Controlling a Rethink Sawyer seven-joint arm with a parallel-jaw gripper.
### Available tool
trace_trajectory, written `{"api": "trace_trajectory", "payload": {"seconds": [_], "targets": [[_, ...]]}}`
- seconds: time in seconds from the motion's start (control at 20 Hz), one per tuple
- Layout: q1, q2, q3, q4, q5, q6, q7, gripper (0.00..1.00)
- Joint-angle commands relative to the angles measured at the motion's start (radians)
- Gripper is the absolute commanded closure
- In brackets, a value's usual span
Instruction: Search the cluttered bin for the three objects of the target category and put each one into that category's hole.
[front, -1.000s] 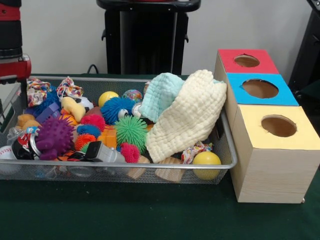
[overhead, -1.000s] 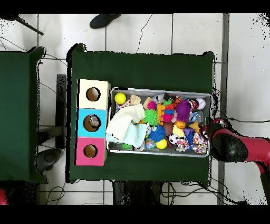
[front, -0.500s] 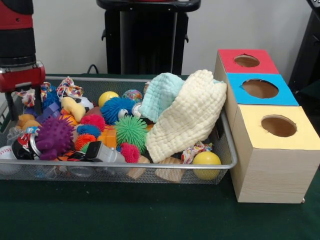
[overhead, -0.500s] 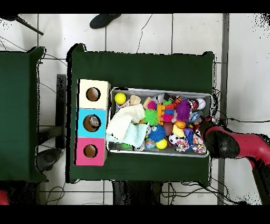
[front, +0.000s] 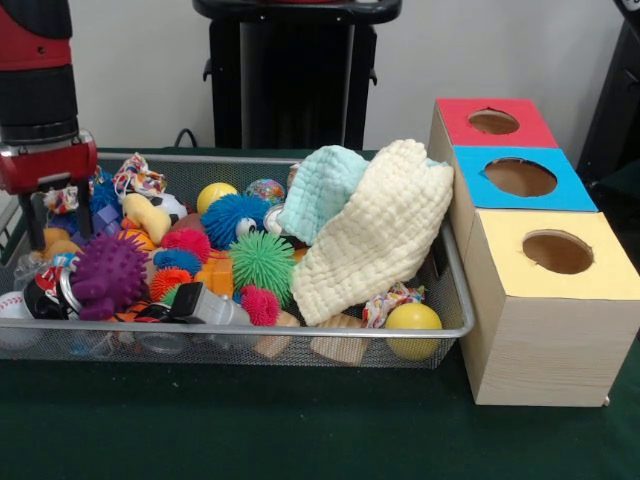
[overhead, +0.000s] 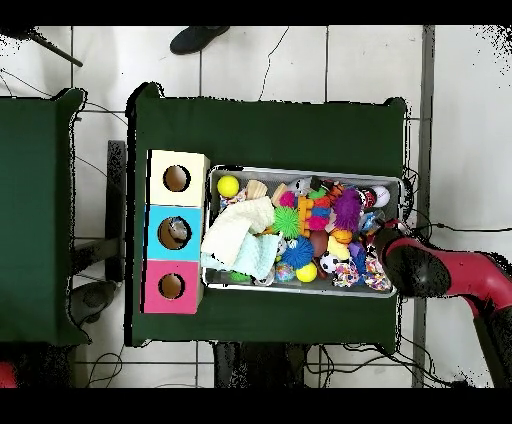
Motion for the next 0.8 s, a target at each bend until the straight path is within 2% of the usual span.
{"api": "trace_trajectory", "payload": {"seconds": [0.05,0.8], "targets": [[-0.004,0.054,0.034,-0.105,0.003,0.085,-0.276,0.0],[-0.017,0.079,0.043,-0.14,0.006,0.088,-0.316,0.0]]}}
